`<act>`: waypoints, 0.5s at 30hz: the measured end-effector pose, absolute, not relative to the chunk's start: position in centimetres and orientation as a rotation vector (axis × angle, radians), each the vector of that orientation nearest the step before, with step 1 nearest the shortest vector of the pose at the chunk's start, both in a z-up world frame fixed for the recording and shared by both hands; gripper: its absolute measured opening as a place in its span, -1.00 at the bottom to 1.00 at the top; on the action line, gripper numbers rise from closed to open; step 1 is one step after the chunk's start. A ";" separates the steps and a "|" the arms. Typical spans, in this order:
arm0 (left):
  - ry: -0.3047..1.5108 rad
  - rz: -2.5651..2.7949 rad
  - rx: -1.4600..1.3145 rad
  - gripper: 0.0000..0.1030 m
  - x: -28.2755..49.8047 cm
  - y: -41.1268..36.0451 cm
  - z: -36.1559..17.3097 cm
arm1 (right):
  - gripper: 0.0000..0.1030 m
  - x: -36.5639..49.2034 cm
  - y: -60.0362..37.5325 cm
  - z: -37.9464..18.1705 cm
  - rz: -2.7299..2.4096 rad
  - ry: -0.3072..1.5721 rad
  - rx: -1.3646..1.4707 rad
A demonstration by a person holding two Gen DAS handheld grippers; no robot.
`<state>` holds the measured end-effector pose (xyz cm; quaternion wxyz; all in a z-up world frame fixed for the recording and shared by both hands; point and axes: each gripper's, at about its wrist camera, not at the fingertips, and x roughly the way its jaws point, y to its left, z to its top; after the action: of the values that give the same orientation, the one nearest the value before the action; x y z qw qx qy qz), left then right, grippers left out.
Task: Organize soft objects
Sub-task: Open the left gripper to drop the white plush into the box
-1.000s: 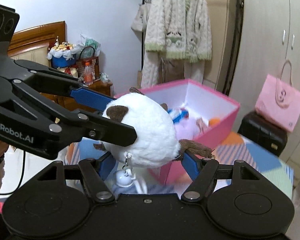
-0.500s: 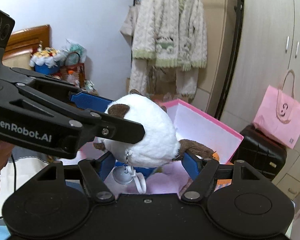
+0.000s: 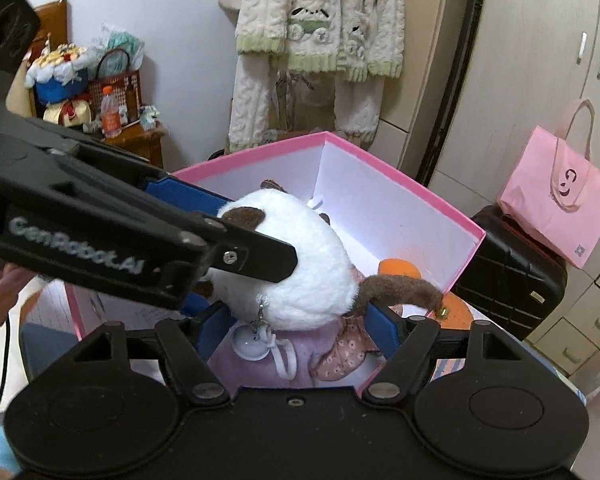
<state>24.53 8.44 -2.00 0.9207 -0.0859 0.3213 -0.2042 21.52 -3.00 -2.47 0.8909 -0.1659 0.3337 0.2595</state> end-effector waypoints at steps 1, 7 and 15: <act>0.671 -0.419 -0.185 0.03 24.6 8.5 -2.2 | 0.49 21.5 -3.0 -2.5 0.541 0.693 -0.350; 0.674 -0.403 -0.193 0.06 23.9 8.7 -2.2 | 0.50 20.3 -3.4 -2.1 0.544 0.660 -0.368; 0.627 -0.421 -0.210 0.08 21.1 8.8 -0.5 | 0.50 18.1 -4.3 -0.8 0.542 0.614 -0.352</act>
<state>21.14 8.83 -0.49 0.9242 -0.1024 0.3054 -0.2050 18.07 -4.32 -0.83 0.9023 -0.1703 0.2970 0.2619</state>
